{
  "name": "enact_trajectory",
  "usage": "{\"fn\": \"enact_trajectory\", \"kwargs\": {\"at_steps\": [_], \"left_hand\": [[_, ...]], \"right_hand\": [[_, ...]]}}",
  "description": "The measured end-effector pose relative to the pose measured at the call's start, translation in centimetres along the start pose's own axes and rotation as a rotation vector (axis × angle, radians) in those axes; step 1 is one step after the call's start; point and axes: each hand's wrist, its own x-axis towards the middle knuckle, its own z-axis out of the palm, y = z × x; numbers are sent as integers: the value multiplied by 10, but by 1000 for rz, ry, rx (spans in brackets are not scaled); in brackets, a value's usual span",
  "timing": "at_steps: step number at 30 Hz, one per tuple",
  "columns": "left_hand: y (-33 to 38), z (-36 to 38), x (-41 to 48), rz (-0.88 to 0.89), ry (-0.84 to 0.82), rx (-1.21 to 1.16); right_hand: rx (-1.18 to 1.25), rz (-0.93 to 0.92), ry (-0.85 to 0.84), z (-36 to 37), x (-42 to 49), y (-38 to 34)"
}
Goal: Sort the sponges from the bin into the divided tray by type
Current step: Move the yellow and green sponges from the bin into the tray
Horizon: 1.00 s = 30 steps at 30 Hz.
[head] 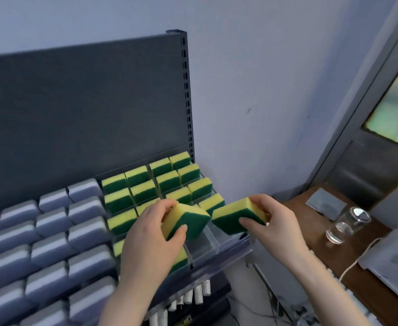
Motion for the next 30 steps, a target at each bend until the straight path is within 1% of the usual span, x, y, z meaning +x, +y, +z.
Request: {"fn": "enact_trajectory", "kwargs": {"at_steps": [5, 8, 10, 15, 19, 25, 30], "left_hand": [[16, 2, -3, -94, -72, 90], [25, 6, -6, -106, -107, 140], [29, 9, -9, -89, -141, 180], [34, 15, -9, -2, -184, 252], [38, 19, -3, 32, -260, 304], [39, 30, 10, 40, -376, 446], [39, 46, 11, 32, -410, 519]], "right_hand": [[11, -75, -133, 0, 18, 10], [-53, -122, -206, -2, 27, 13], [-114, -165, -271, -4, 32, 12], [-364, -293, -443, -9, 44, 2], [-466, -377, -566, -9, 52, -9], [-587, -470, -677, -3, 66, -15], [-660, -532, -750, 16, 60, -4]]}}
